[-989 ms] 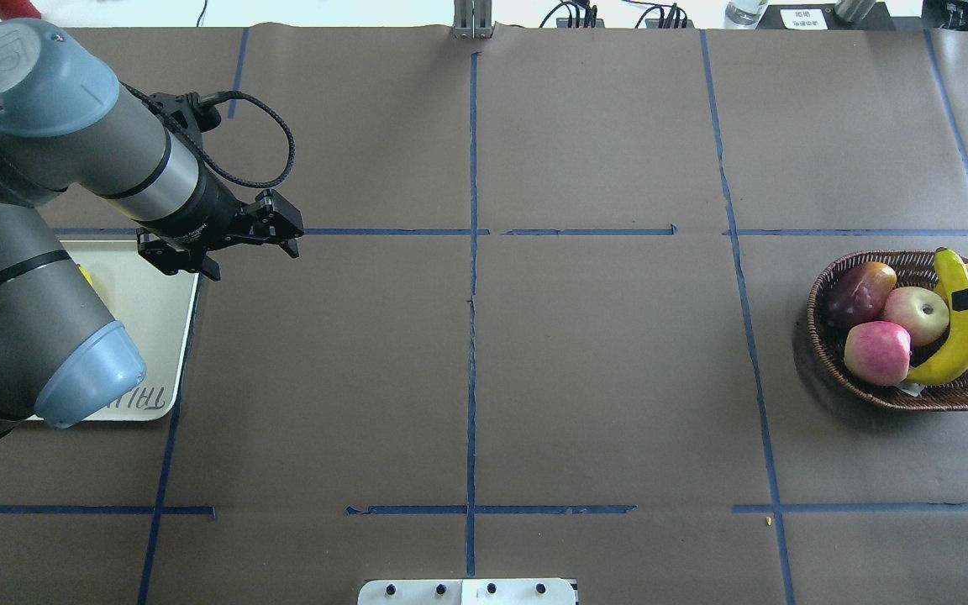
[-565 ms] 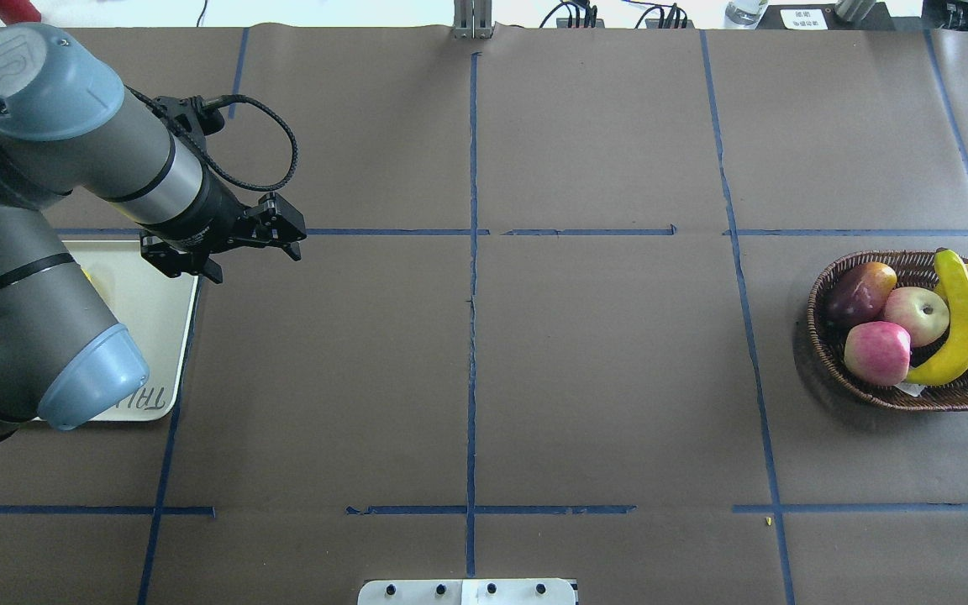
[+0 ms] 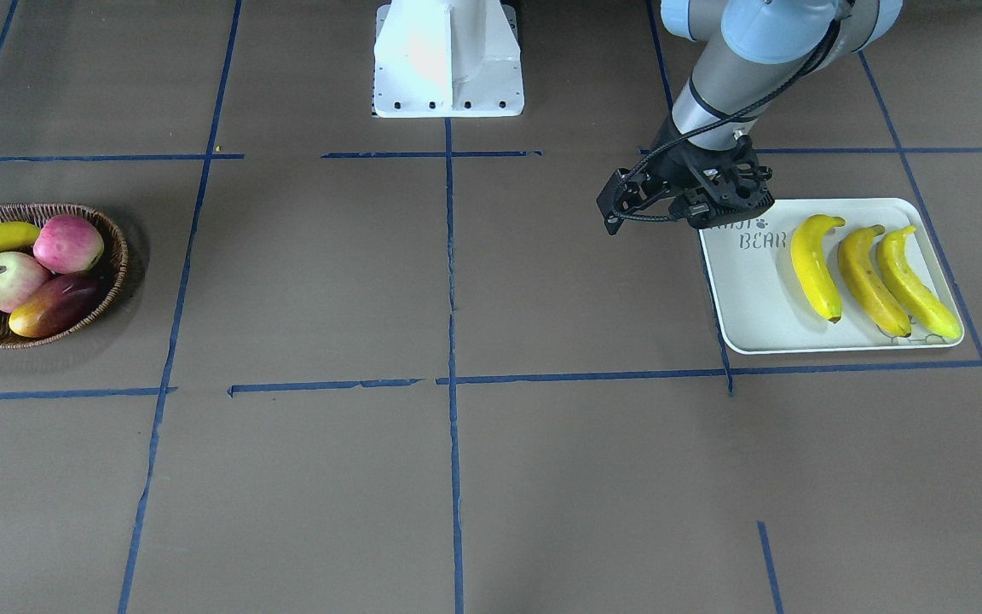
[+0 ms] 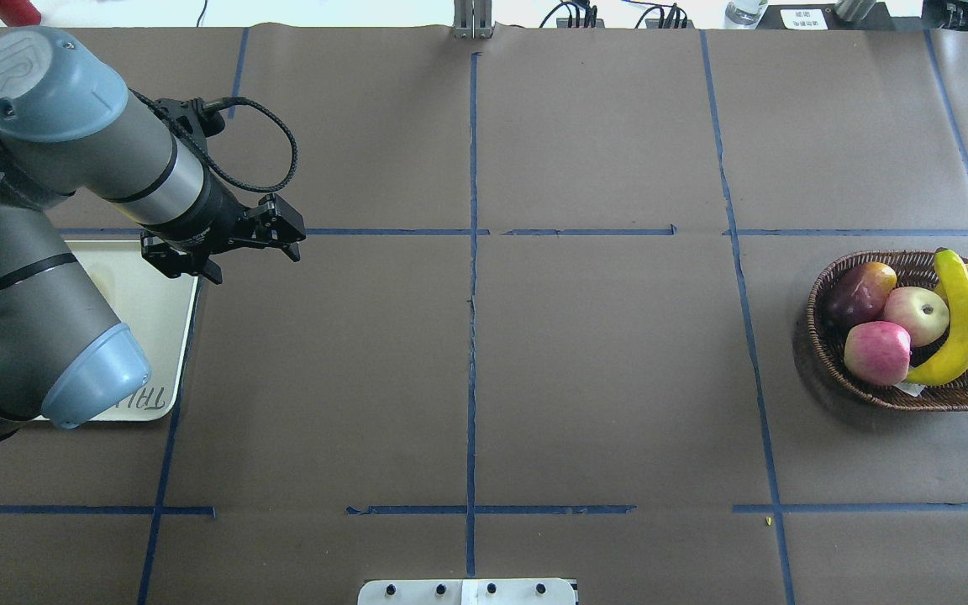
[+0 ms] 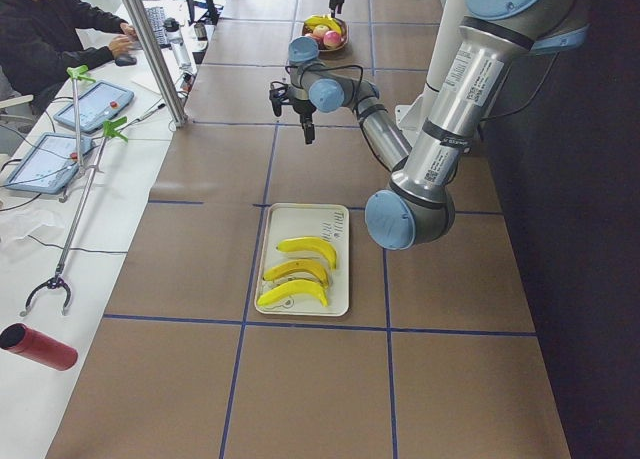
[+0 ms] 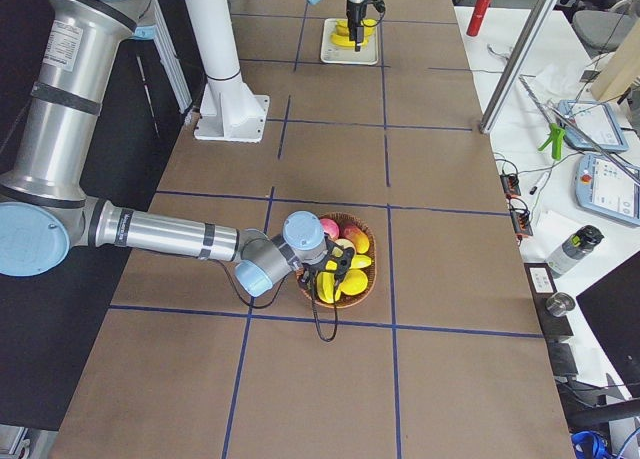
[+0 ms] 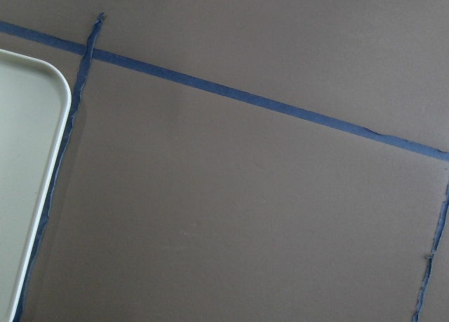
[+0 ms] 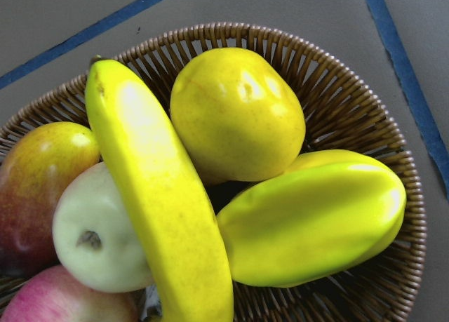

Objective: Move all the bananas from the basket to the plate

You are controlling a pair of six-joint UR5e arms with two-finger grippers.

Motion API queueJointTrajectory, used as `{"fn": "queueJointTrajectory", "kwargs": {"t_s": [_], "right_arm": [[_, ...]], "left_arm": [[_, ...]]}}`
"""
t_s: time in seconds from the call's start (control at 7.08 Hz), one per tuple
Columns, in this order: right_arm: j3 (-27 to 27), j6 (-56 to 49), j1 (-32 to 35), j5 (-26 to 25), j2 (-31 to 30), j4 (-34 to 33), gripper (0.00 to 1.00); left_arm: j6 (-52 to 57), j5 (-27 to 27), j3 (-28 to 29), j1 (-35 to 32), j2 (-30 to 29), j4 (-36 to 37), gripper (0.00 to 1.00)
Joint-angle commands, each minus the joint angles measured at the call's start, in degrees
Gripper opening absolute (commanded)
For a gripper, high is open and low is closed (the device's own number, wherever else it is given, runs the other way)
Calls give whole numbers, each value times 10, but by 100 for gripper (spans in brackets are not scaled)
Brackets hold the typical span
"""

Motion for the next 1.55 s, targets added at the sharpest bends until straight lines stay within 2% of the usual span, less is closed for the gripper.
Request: {"fn": "queueJointTrajectory", "kwargs": {"t_s": [0.0,0.42,0.85,0.99,1.13,1.27,1.41], "right_arm": [[-1,41,-29,-2,15,1,99],[-5,53,-47,-9,19,1,99],[-9,55,-57,-49,19,0,98],[-9,56,-61,-51,19,0,91],[-8,56,-60,-51,19,1,51],[-7,54,-60,-51,19,1,20],[-2,53,-59,-49,19,2,7]], "left_arm": [[0,0,0,0,0,0,100],[1,1,0,0,1,1,100],[1,1,-1,0,2,1,100],[1,2,-1,0,4,1,100],[1,2,-1,0,6,1,100],[1,2,-1,0,6,1,100],[1,2,-1,0,7,1,100]]}}
